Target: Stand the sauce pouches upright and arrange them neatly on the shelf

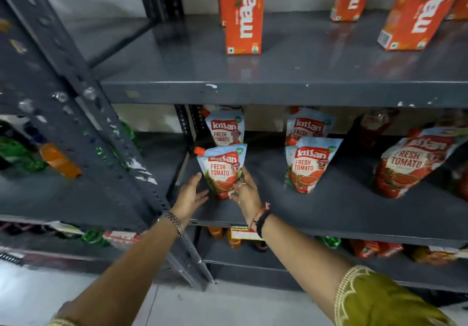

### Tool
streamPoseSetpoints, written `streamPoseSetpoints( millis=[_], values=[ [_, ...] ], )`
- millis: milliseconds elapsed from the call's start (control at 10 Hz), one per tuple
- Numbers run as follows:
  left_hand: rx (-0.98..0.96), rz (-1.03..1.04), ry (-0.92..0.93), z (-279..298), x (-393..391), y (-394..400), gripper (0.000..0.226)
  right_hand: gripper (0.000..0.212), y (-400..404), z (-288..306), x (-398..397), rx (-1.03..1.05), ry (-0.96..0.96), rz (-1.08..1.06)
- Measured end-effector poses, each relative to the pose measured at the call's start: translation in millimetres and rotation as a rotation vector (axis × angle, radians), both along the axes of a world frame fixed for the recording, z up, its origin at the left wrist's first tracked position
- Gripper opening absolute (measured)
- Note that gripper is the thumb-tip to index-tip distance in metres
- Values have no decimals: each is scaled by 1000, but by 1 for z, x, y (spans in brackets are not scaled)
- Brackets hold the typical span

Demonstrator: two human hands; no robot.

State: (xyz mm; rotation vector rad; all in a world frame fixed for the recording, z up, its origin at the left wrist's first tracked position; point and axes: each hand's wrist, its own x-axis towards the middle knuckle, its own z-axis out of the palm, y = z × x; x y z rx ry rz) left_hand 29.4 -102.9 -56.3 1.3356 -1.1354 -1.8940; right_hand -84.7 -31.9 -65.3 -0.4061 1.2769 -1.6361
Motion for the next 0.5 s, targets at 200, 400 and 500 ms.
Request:
streamPoseSetpoints(
  millis=[200, 400, 500],
  values=[
    [25, -83, 137, 10, -22, 4, 61, 46, -13, -4, 2, 24, 24, -120],
    [-33, -5, 96, 7, -31, 11, 59, 54, -2, 4, -14, 67, 72, -48],
    [-170, 215, -83, -7, -26, 34, 48, 52, 25, -3, -27, 135, 306, -98]
  ],
)
